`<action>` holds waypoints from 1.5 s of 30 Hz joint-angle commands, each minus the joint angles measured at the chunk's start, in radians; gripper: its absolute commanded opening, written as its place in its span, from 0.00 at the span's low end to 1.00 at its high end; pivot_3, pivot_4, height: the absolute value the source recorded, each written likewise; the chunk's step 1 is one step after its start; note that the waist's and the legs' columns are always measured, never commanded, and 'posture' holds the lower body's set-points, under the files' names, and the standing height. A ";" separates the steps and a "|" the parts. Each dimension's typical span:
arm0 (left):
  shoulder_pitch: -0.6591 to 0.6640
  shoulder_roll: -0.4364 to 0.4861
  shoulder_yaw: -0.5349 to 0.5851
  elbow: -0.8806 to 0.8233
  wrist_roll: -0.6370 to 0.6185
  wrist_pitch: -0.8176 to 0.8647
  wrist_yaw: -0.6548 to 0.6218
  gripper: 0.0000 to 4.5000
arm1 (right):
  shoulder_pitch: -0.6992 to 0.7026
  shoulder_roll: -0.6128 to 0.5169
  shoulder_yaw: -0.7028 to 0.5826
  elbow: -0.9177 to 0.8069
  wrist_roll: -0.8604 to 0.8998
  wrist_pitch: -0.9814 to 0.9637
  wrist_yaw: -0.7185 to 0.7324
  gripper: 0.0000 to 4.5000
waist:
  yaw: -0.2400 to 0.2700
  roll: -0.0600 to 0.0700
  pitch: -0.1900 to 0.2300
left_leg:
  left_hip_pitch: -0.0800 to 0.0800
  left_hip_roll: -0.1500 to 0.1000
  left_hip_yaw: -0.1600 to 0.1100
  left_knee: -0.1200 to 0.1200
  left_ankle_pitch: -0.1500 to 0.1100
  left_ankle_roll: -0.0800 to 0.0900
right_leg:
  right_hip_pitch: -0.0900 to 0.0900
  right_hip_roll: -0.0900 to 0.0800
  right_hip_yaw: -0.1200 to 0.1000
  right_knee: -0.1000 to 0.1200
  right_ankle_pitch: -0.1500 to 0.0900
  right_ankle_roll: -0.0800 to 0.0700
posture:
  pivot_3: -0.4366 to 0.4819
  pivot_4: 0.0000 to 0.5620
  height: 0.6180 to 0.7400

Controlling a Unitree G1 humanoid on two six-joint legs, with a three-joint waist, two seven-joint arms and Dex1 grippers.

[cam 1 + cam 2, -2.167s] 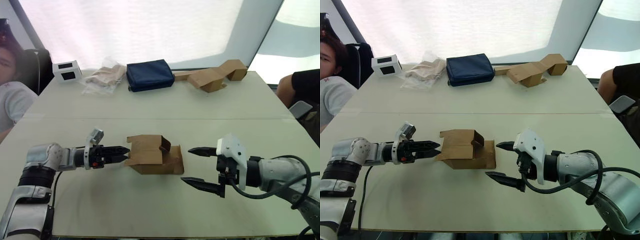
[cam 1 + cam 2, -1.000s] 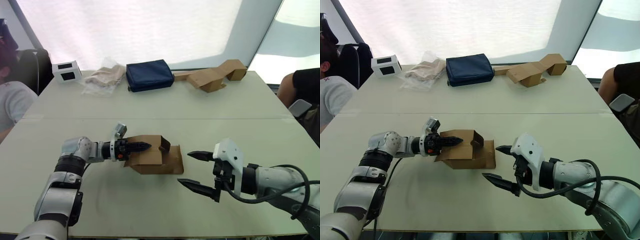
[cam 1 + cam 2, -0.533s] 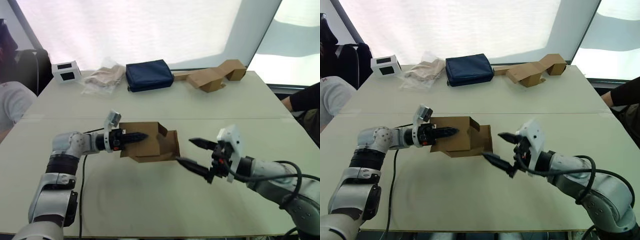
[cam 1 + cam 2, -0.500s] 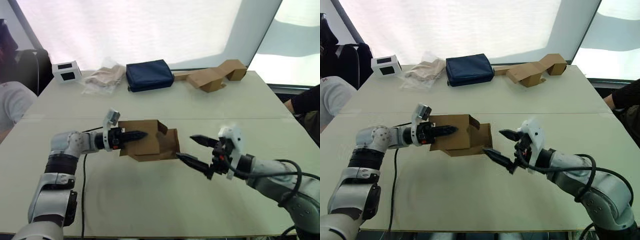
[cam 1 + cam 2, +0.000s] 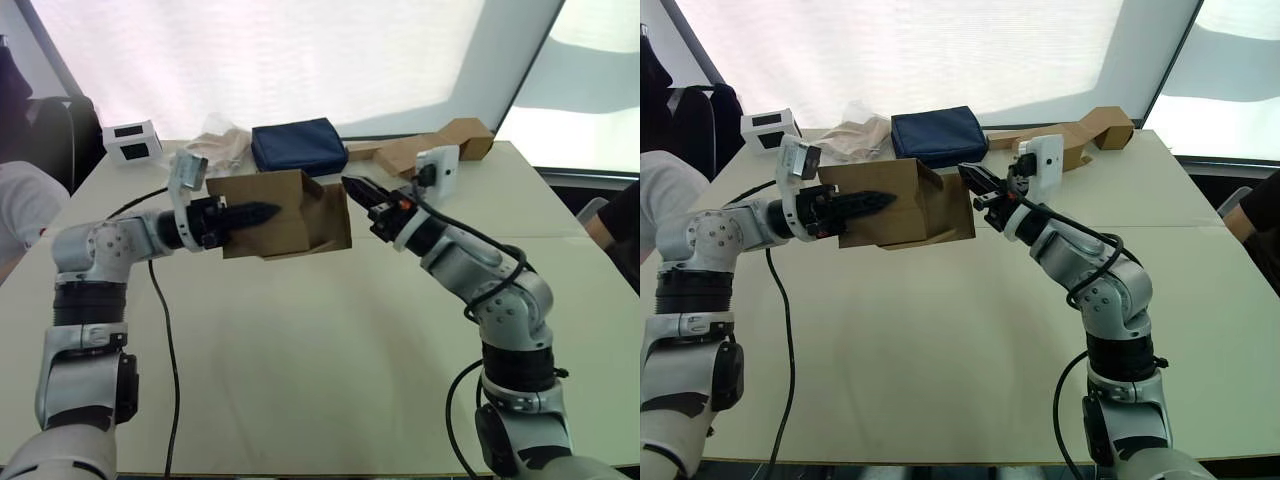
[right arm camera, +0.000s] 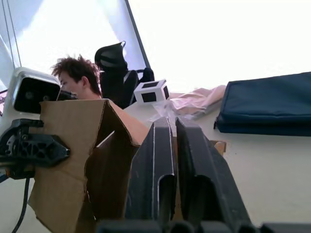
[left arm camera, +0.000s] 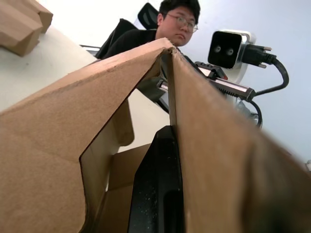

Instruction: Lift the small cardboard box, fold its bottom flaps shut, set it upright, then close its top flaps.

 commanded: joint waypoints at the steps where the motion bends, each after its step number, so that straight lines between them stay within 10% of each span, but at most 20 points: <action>1: -0.024 0.016 0.006 -0.024 -0.006 -0.023 -0.011 0.00 | -0.013 0.000 0.025 -0.023 -0.057 -0.025 0.014 0.01 | 0.001 0.000 0.000 | 0.000 0.000 0.000 0.000 0.000 0.000 | 0.000 0.000 0.000 0.000 0.000 0.000 | 0.48 0.27 1.00; 33: -0.093 0.001 -0.091 0.044 0.051 -0.117 -0.126 0.00 | -0.020 0.076 0.174 -0.116 -0.259 -0.051 0.116 0.01 | -0.005 0.000 0.000 | 0.000 0.000 0.000 0.000 0.000 0.000 | -0.001 0.002 0.000 0.001 0.000 0.000 | 0.48 0.27 1.00; 45: -0.088 0.009 -0.090 0.002 0.058 -0.125 -0.131 0.00 | 0.193 -0.156 -0.052 -0.367 -0.135 0.077 0.155 0.01 | 0.003 0.000 0.000 | -0.001 -0.001 0.000 0.000 0.000 0.000 | -0.001 0.000 0.000 0.000 0.000 0.000 | 0.48 0.27 1.00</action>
